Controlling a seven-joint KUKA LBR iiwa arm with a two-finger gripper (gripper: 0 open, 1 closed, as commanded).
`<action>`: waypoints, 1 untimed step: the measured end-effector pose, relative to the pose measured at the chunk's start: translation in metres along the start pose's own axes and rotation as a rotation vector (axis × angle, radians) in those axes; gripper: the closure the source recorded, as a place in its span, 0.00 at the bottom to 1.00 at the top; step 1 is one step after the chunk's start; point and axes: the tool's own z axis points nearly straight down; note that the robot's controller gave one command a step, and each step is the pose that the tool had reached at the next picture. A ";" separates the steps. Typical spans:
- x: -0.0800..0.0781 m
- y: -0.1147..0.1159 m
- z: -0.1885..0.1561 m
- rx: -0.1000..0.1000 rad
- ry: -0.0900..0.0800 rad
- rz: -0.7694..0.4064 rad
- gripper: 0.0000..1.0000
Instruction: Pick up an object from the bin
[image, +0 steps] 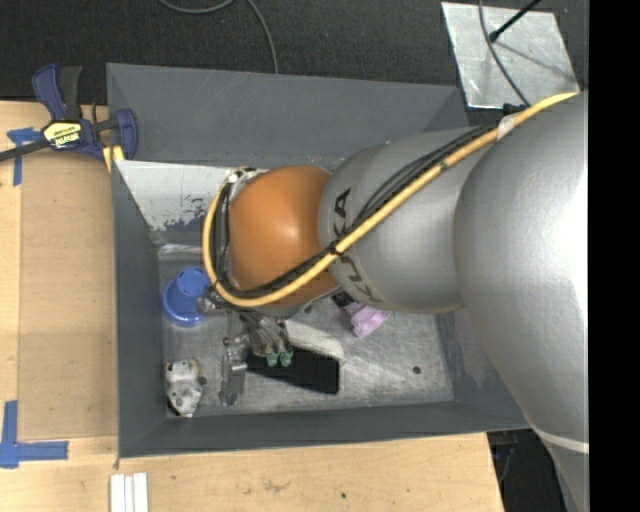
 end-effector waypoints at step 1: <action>0.000 -0.001 0.000 0.001 0.001 0.001 0.00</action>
Offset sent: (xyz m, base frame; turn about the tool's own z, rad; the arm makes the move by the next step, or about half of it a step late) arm -0.0159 0.0283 -0.0532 -0.3261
